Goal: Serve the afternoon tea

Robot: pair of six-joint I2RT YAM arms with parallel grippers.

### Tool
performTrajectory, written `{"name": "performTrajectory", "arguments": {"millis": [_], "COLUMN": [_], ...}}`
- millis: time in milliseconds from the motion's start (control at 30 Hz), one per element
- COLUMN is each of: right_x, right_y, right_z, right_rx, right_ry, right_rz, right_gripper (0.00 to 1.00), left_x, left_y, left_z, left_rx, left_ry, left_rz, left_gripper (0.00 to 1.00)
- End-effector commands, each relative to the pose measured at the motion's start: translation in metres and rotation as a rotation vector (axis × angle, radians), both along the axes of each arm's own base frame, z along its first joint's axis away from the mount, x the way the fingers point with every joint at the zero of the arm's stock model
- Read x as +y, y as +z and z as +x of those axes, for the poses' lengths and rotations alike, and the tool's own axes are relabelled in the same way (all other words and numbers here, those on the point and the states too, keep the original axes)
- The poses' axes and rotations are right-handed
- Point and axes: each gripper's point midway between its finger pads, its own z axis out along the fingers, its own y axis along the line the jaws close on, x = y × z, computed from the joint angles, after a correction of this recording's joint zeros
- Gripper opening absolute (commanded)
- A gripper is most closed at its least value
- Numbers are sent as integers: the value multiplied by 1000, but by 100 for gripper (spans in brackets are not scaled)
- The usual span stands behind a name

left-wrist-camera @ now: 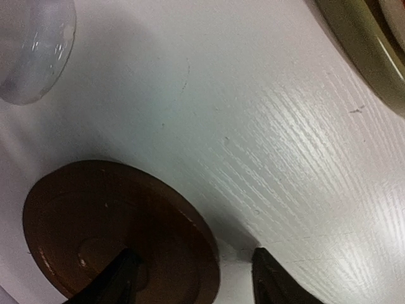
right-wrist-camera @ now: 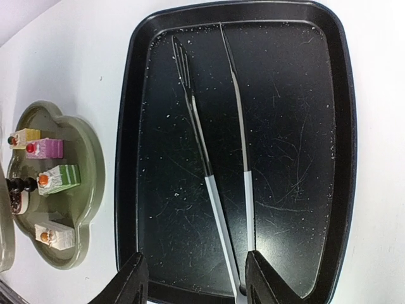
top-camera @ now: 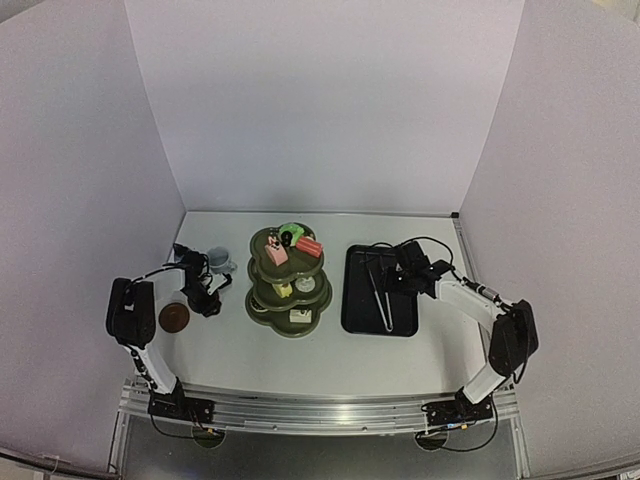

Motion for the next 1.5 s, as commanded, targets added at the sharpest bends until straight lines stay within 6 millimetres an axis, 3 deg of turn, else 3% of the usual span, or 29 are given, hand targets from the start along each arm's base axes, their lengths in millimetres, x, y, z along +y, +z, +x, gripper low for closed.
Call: {"name": "performTrajectory", "arguments": {"millis": [0,100,300,433,600,800,933,1033,1233,1467], "right_x": [4,3,2,3,8,8,8,9,0,-16], "right_y": [38,46,61,68,76,83,87,90,102,109], "right_z": [-2,-6,-12,-11,-11,-16,-21,-24,-34,-48], "right_rx": [-65,-83,-119,-136,-155,-173,-186,-193,-225,-252], "right_ry": [-5,-6,-12,-10,2,12,24,33,28,-2], "right_rz": [45,51,60,63,66,65,66,70,71,66], "right_gripper": [50,50,50,50,50,50,50,51,51,51], "left_x": [-5,-19,-36,-51,-83,-130,-169,-211,-278,-318], "left_y": [-12,-8,-4,-4,3,2,4,8,10,9], "left_z": [-12,-54,-164,-207,-213,-196,-192,-190,-206,-216], "left_rx": [102,197,362,313,209,116,72,49,83,106], "left_ry": [5,-70,-332,-503,-678,-795,-934,-1012,-1137,-1251], "left_rz": [-33,-112,-99,-59,-42,-80,-118,-157,-254,-299], "left_gripper": [52,47,46,49,53,54,56,56,56,56]}}
